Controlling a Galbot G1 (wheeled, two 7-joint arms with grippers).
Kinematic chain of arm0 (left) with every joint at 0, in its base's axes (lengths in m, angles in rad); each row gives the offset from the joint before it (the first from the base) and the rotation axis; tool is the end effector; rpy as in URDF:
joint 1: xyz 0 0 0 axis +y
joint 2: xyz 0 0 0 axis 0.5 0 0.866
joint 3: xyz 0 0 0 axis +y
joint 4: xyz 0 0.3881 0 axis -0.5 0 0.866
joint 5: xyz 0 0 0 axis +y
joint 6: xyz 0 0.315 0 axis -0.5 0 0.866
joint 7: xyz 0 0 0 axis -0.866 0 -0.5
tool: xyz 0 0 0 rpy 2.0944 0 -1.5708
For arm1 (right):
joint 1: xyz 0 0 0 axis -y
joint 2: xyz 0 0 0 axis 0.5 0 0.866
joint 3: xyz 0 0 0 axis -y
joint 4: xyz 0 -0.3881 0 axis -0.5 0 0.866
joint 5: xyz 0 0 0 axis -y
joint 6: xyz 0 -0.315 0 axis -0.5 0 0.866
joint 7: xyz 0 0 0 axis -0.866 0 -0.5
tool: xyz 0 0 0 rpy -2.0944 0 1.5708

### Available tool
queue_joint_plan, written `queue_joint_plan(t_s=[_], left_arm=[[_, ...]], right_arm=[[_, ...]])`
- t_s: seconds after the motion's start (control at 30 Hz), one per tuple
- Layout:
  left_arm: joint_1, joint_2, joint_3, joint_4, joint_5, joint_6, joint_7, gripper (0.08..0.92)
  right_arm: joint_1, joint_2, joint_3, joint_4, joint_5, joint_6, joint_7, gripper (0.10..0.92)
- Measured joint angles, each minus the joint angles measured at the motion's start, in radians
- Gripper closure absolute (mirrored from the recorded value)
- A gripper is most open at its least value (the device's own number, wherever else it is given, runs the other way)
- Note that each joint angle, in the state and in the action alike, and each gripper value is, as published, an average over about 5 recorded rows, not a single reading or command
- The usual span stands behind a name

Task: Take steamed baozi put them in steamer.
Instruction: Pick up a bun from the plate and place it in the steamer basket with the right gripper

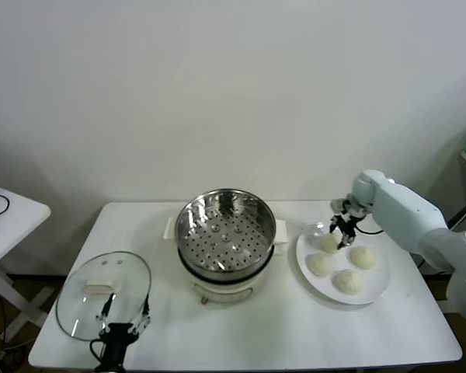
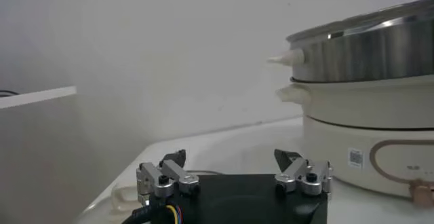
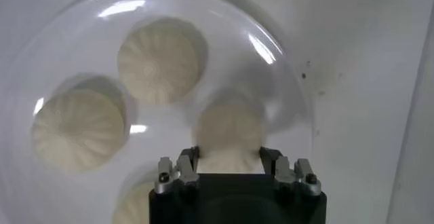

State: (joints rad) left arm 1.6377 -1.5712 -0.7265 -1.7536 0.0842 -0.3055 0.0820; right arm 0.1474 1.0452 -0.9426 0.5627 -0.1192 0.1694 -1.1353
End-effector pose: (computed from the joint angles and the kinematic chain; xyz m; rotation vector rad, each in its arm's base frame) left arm 0.0678 0.0623 -0.4438 0.0957 -3.0108 -0.2688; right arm 0.6110 -0.1838 -0.2225 1.3382 -1.2280 1.4188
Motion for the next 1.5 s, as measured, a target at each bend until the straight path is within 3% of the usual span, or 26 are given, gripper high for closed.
queue_joint_plan(t_s=[0.47,0.77,1.07,1.5], left_arm=[[0.029,-0.002,-0.002,-0.015,0.019,-0.019,-0.007,0.177],[0.031,-0.002,0.003,-0.013,0.032,-0.021,-0.015,0.177],[0.029,-0.006,0.008,-0.013,0.047,-0.026,-0.02,0.177],[0.028,-0.006,0.006,0.001,0.056,-0.039,-0.021,0.177]], right_arm=[[0.351,-0.093,-0.296,0.248,0.297,0.038,-0.059,0.406],[0.587,-0.018,-0.431,0.434,0.48,0.154,-0.047,0.406],[0.602,0.152,-0.478,0.45,0.395,0.365,0.027,0.406],[0.404,0.401,-0.431,0.167,0.173,0.594,0.087,0.406]])
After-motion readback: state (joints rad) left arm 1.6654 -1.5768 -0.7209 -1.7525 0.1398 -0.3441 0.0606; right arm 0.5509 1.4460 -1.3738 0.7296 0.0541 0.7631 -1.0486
